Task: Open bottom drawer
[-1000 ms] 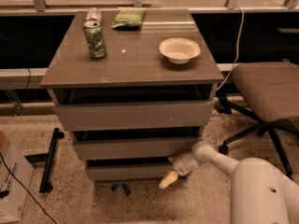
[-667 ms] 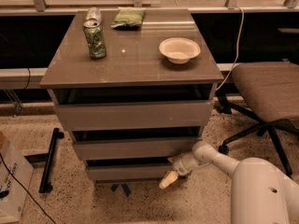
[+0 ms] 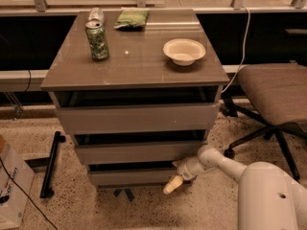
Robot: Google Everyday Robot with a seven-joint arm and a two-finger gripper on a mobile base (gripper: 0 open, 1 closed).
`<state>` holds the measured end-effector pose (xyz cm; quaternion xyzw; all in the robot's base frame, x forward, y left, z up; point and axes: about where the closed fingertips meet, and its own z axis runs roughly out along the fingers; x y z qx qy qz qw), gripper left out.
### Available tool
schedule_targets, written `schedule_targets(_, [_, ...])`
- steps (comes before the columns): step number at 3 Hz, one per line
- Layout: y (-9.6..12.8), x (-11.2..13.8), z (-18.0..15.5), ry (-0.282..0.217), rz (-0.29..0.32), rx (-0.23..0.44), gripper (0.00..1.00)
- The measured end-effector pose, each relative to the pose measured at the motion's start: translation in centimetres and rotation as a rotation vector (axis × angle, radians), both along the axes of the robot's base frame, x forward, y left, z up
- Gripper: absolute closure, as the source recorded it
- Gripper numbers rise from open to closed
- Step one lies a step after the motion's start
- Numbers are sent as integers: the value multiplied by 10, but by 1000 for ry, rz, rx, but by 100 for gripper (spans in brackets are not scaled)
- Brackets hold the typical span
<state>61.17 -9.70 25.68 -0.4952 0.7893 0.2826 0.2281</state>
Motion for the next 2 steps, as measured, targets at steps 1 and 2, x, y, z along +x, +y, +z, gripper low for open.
schedule_targets(1, [0, -1, 0, 0, 0, 0, 0])
schedule_targets(2, [0, -1, 0, 0, 0, 0, 18])
